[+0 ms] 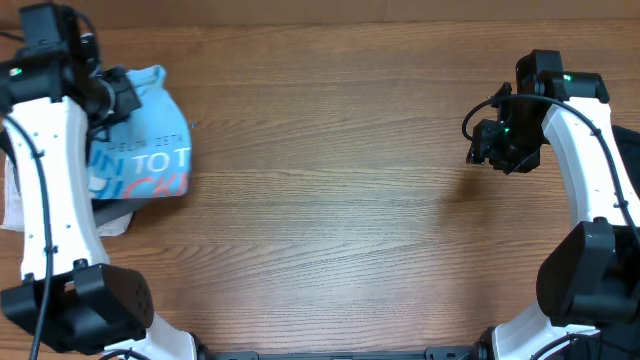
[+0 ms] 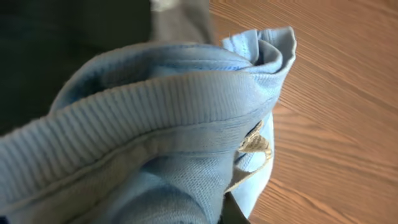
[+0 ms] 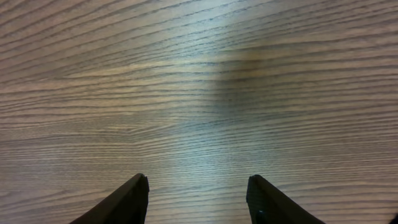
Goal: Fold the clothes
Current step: 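Carry the folded blue shirt left and place it on the clothes stack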
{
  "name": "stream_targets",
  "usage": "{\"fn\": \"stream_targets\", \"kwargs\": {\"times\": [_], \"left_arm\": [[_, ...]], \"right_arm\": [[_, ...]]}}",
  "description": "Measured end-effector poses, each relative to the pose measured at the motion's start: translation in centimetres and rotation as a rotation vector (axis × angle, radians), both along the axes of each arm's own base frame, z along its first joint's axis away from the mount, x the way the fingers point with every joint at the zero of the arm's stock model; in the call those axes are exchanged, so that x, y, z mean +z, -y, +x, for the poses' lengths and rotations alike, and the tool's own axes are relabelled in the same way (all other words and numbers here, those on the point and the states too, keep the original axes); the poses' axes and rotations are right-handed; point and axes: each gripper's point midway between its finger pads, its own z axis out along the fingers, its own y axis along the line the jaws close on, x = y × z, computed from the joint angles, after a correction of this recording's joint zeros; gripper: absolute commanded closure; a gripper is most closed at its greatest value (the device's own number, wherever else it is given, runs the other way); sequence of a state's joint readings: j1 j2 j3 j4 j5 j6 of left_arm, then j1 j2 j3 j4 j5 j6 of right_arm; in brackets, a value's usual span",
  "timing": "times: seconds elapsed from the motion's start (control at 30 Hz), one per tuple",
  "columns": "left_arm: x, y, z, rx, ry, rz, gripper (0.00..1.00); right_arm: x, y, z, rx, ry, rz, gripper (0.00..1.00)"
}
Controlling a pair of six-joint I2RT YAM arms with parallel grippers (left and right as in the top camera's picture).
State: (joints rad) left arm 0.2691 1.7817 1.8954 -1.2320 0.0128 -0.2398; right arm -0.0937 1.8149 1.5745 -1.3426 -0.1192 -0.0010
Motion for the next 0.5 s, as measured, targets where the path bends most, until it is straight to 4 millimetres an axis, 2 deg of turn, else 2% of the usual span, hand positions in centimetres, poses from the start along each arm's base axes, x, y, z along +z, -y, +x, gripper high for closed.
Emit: {"fn": "stream_targets", "kwargs": {"times": [0.27,0.37,0.5], "left_arm": [[0.5,-6.1,-1.2,0.154,0.032,0.034,0.95],[0.7,-7.8,-1.2,0.191,0.059,0.048,0.95],[0.3,-9.0,-1.1,0.212,0.076,0.061,0.94]], "right_arm": [[0.0,0.0,0.0,0.000,-0.002,0.000,0.45],[0.0,0.0,-0.1,0.000,-0.002,0.000,0.45],[0.0,0.0,-0.1,0.000,-0.002,0.000,0.45]]}}
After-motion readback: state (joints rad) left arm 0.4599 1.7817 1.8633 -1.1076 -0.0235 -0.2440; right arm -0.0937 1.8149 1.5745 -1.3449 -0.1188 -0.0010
